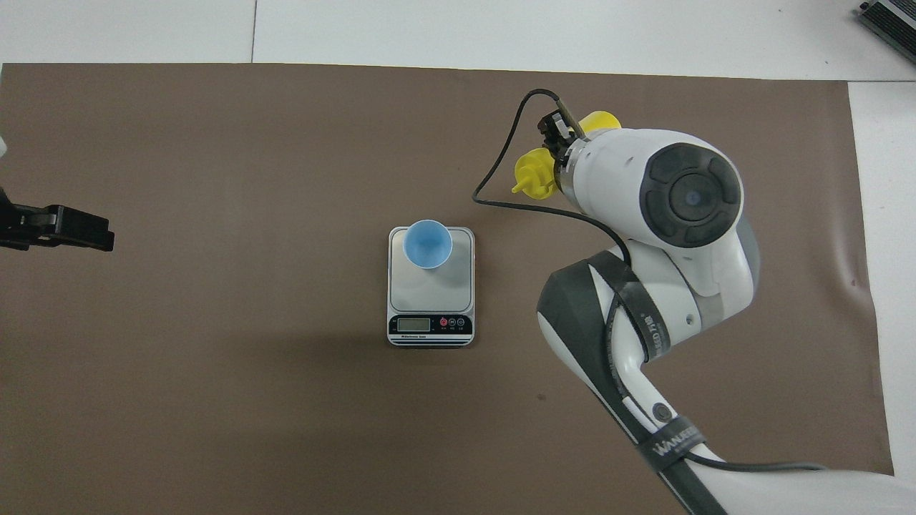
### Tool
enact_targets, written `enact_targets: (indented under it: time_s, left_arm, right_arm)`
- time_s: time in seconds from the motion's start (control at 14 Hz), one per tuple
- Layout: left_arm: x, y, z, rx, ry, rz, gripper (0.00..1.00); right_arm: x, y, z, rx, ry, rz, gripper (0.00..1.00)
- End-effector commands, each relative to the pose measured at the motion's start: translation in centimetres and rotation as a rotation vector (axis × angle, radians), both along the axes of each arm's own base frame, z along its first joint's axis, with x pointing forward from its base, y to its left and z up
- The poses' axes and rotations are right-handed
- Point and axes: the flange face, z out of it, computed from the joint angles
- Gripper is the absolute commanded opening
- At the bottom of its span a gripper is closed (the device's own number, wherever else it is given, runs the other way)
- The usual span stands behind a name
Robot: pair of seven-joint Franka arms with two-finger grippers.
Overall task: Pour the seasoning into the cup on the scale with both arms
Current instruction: 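Turn the bottle upright and carry it back beside the scale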
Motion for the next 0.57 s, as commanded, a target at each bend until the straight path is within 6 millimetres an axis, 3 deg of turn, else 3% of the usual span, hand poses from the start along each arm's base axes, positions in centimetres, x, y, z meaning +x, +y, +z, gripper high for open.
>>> enact_targets:
  time_s: [0.0,0.29,0.5]
  left_arm:
    - [-1.0,0.3,0.1,0.001,0.003,0.015,1.00]
    - [-1.0,0.2,0.1,0.002,0.003,0.013,1.00]
    - [-1.0,0.2,0.1,0.002,0.003,0.013,1.00]
  right_arm:
    - [-0.5,-3.8,1.8,0.066,0.066,0.004,0.00]
    - [0.0,-8.9,1.5,0.254,0.181,-0.048,0.00]
    - [-0.6,-12.3,-0.6,0.335,0.243,-0.062,0.00]
